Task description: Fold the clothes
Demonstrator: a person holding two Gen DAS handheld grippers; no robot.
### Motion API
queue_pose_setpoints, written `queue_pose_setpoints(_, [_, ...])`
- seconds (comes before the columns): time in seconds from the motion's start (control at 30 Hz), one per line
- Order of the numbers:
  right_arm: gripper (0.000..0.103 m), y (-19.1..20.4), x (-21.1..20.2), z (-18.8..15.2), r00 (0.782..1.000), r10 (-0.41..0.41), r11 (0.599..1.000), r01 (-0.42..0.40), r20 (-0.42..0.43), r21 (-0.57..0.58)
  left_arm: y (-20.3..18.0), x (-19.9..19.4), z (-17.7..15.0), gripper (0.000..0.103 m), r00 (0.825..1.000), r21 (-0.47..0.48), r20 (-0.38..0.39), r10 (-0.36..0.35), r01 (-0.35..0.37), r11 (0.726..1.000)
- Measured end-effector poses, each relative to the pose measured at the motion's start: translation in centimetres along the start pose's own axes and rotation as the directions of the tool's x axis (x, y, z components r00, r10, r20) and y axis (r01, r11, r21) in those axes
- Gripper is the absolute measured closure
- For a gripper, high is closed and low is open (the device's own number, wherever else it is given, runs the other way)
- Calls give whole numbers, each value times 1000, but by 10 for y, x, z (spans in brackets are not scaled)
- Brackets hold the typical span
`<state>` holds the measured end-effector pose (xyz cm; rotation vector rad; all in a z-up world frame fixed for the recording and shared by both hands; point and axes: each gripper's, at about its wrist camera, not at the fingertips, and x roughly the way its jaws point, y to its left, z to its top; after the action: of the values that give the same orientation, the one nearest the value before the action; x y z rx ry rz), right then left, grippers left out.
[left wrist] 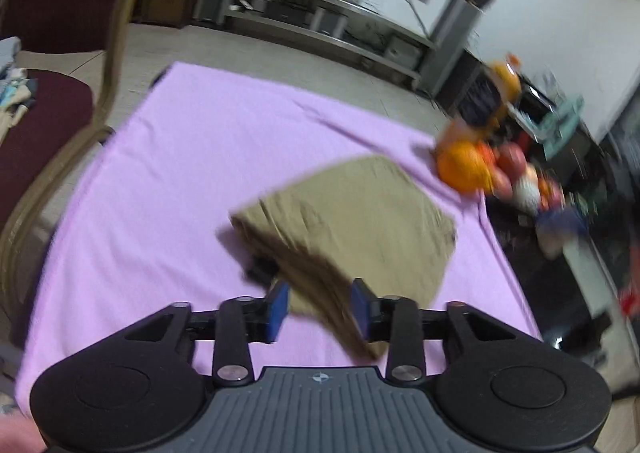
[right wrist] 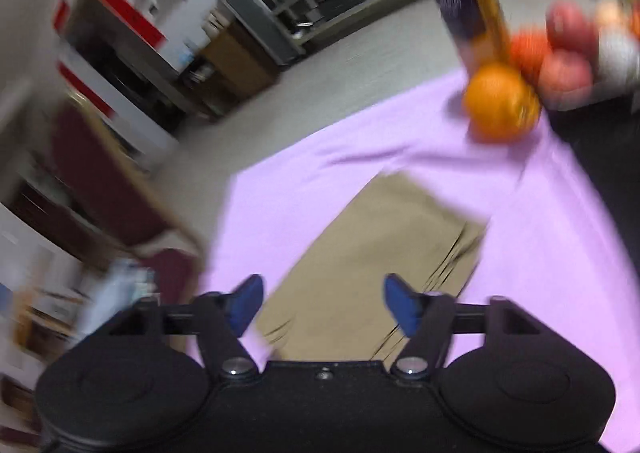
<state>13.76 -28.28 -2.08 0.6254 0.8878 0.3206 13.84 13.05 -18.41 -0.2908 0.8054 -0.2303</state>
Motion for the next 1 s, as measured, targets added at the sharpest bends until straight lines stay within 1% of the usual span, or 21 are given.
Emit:
queue_pose_setpoints(0.03, [35, -4, 3, -13, 1000, 28, 999, -28, -7, 34, 3, 3, 12, 56, 1000, 9, 1, 19, -19, 1000])
queue_pose_setpoints(0.07, [34, -13, 9, -26, 999, 51, 995, -49, -16, 81, 5, 9, 24, 46, 999, 31, 7, 47, -48, 998])
queue_pose_setpoints(0.1, [34, -23, 18, -37, 998, 65, 989, -61, -19, 136, 7, 20, 34, 37, 996, 55, 15, 86, -87, 995])
queue_pose_setpoints(0.13, [34, -32, 27, -47, 997, 78, 979, -73, -21, 190, 9, 32, 45, 22, 992, 79, 25, 124, -126, 989])
queue_pose_setpoints(0.17, [35, -42, 35, -58, 996, 91, 966, -83, -22, 244, 13, 44, 54, 22, 987, 99, 29, 160, -162, 982])
queue_pose_setpoints(0.2, [35, -52, 44, -69, 994, 105, 950, -93, -23, 297, 18, 59, 59, 22, 984, 106, 15, 179, -180, 978])
queue_pose_setpoints(0.27, [35, -70, 60, -88, 993, 118, 917, -104, -12, 385, 33, 88, 64, 23, 984, 92, -38, 174, -170, 981])
queue_pose_setpoints(0.33, [36, -81, 73, -100, 994, 110, 903, -103, 8, 417, 42, 107, 66, 25, 986, 69, -80, 148, -142, 987])
queue_pose_setpoints(0.43, [47, -94, 89, -106, 996, 86, 897, -85, 16, 434, 52, 128, 68, 26, 987, 25, -132, 90, -88, 996])
queue_pose_setpoints(0.5, [49, -100, 96, -108, 996, 81, 890, -87, 31, 448, 59, 142, 69, 27, 985, -8, -166, 48, -50, 999])
queue_pose_setpoints(0.6, [51, -106, 106, -110, 996, 78, 892, -89, 44, 442, 67, 159, 66, 31, 974, -71, -222, -45, 30, 997])
queue_pose_setpoints(0.63, [55, -107, 109, -110, 996, 80, 891, -94, 50, 444, 68, 163, 65, 34, 968, -92, -238, -81, 61, 994])
queue_pose_setpoints(0.73, [55, -107, 117, -108, 992, 97, 884, -121, 75, 452, 59, 169, 60, 38, 952, -100, -259, -162, 140, 985])
queue_pose_setpoints(0.8, [55, -103, 125, -105, 992, 95, 888, -123, 85, 444, 46, 165, 55, 40, 952, -48, -260, -159, 152, 987])
queue_pose_setpoints(0.9, [56, -95, 133, -101, 993, 65, 895, -101, 97, 434, 29, 161, 51, 65, 954, 4, -265, -138, 144, 990])
queue_pose_setpoints(0.93, [70, -90, 136, -98, 996, 27, 907, -60, 83, 418, 23, 157, 51, 73, 957, 21, -260, -125, 135, 991])
queue_pose_setpoints(0.97, [80, -85, 136, -94, 998, -10, 919, -16, 63, 393, 16, 151, 49, 79, 961, 40, -253, -108, 121, 992])
queue_pose_setpoints(1.0, [84, -79, 137, -90, 998, -48, 930, 28, 44, 366, 10, 144, 48, 81, 965, 59, -246, -90, 108, 992])
